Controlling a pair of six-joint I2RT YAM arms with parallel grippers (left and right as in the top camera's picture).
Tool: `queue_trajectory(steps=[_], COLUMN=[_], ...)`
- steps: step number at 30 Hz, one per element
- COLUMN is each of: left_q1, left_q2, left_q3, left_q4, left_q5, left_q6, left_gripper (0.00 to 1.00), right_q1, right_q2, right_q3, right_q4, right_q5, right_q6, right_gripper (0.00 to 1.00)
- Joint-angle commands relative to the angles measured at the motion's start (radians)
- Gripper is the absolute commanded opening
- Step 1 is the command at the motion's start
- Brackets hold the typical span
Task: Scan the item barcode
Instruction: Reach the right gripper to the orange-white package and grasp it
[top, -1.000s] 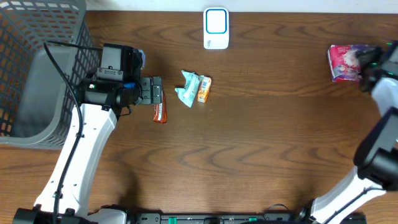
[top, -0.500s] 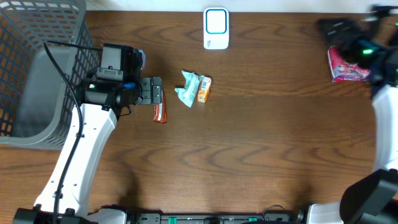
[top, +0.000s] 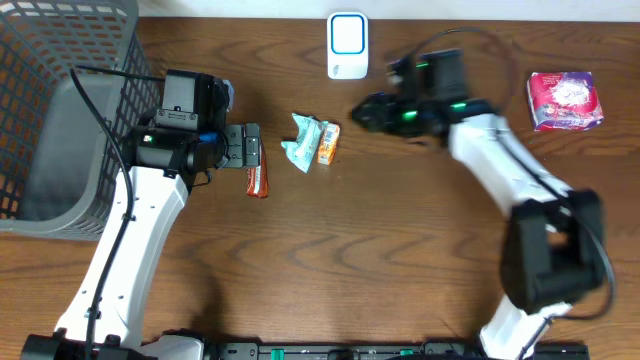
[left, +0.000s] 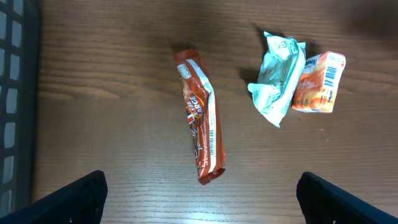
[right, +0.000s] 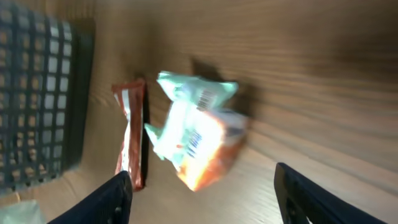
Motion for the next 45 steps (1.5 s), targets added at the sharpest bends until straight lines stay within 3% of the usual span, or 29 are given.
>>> queue_trajectory(steps=[1, 9, 13, 17, 21, 28, 36, 41, 45], left_q1=[0.0, 0.0, 0.0, 0.0, 0.0, 0.0, 0.0, 0.0, 0.0], left_q2=[0.004, 0.004, 0.004, 0.004, 0.004, 0.004, 0.004, 0.004, 0.004], left_q3=[0.002, 0.002, 0.002, 0.002, 0.002, 0.002, 0.002, 0.002, 0.002], left_q4=[0.0, 0.0, 0.0, 0.0, 0.0, 0.0, 0.0, 0.0, 0.0], left_q5=[-0.009, -0.009, -0.009, -0.009, -0.009, -0.009, -0.009, -0.009, -0.009], left_q6=[-0.005, -0.005, -0.005, -0.005, -0.005, -0.005, -0.005, -0.005, -0.005], left_gripper=[0.98, 0.98, 0.98, 0.98, 0.98, 0.98, 0.98, 0.98, 0.98], right_q1=[0.067, 0.132, 0.125, 0.096, 0.042, 0.003, 0.104, 0.196, 0.274], right_q2=[0.064, 0.181, 0.192, 0.159, 0.088, -0.049, -0.036, -0.002, 0.023], right_q3=[-0.005, -0.005, -0.004, 0.003, 0.025, 0.026, 0.026, 0.026, 0.026], right_q4=[0.076, 0.118, 0.051, -0.06, -0.174, -0.243, -0.211, -0.167, -0.1], right_q5=[0.037, 0.204, 0.286, 0.386, 0.426, 0.427, 0.441, 0.587, 0.689], right_q6=[0.145, 0.224, 0.224, 0.224, 0.174, 0.058, 0.075, 0.235, 0.232], right_gripper=[0.67, 0.63, 0.57, 0.56, 0.61, 0.63, 0.57, 0.56, 0.59])
